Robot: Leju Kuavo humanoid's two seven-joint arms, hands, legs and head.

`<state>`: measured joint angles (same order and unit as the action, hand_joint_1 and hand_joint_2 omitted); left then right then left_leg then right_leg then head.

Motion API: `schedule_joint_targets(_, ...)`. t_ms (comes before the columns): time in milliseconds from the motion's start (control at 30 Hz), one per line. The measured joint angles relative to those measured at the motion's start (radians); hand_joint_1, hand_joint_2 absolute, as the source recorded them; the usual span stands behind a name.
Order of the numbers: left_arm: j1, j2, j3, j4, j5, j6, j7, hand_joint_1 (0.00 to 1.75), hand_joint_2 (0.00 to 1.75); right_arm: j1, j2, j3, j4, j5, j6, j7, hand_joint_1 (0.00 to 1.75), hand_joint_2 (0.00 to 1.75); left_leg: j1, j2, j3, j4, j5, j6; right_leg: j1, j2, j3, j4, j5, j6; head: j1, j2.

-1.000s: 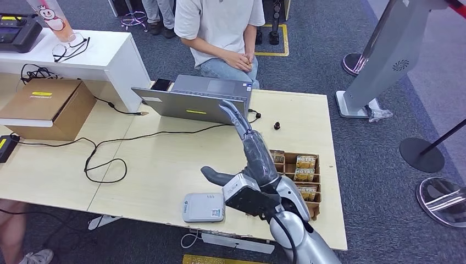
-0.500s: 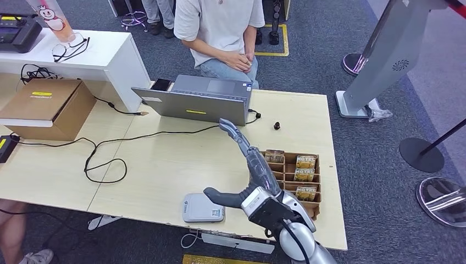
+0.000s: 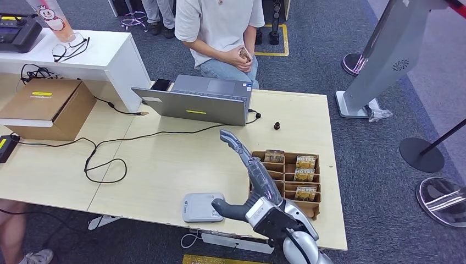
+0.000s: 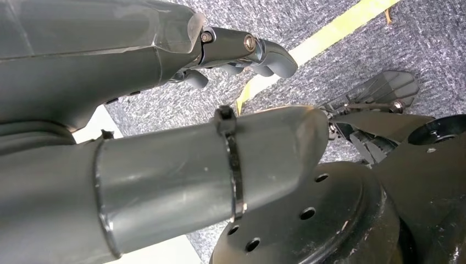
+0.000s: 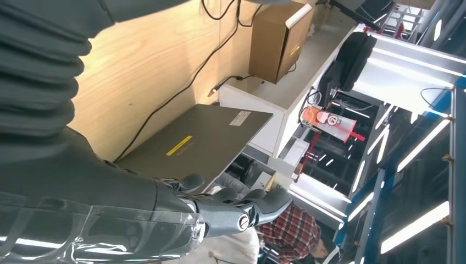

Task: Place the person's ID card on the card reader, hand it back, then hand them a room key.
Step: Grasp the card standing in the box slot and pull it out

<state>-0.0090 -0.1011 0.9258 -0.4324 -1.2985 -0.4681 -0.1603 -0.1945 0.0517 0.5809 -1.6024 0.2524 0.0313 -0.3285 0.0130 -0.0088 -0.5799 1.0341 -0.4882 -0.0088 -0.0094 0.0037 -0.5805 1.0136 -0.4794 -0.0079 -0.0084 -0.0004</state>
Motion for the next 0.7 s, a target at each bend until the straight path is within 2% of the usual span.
schedule_joint_targets(700,0.008,0.000,0.029,0.001,-0.012,-0.019,-0.012,0.00,0.00,0.077,-0.039,-0.041,-0.039,0.209,-0.094,0.012,0.00,0.00,0.000,0.000,0.000,0.000,0.000,0.001,0.000,0.000,0.000,0.000,0.000,0.000,0.000,0.000)
